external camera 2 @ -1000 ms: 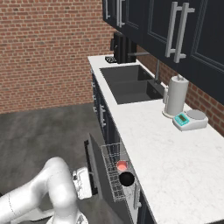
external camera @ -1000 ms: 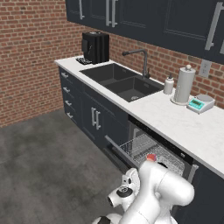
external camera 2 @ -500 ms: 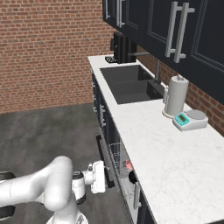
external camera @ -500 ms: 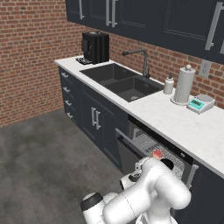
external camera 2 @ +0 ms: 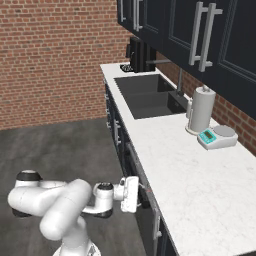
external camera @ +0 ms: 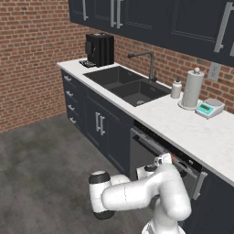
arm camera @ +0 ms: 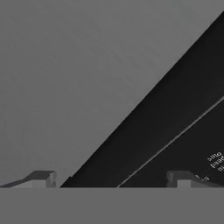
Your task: Pick up the cup and bowl from the counter, place them in the dishwasher, and close the dishwasher door.
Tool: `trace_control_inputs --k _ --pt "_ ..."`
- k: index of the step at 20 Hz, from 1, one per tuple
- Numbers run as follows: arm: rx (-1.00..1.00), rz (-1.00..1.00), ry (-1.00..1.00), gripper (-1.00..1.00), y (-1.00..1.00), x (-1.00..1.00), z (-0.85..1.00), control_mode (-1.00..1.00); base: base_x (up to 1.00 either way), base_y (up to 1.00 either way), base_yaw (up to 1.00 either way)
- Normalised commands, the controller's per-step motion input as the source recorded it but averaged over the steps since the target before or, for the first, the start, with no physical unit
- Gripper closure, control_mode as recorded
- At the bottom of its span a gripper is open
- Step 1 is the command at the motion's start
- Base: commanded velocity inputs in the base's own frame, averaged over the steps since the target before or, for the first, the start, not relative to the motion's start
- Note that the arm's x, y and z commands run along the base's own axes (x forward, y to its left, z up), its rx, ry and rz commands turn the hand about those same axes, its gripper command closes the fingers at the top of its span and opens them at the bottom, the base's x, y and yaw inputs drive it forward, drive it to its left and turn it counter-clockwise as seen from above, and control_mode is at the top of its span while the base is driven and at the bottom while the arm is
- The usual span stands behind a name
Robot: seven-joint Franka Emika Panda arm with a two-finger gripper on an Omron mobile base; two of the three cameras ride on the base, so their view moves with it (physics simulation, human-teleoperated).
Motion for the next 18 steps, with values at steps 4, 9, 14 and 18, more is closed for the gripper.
trace_control_inputs --k 4,9,14,18 --pt "-0.34 -0.16 -0.14 -1.0 -0.8 0.42 -0.52 -1.0 0.0 0.0 0.0" --pt "-0.35 -0.09 -0.19 -1.0 -0.61 0.22 -0.66 -1.0 0.0 0.0 0.0" --pt "-0.35 -0.06 -0.22 -1.0 -0.58 0.19 -0.71 -1.0 0.0 0.0 0.0" --pt "-0.36 -0.04 -0.24 -1.0 -0.47 0.12 -0.68 -1.0 0.0 0.0 0.0"
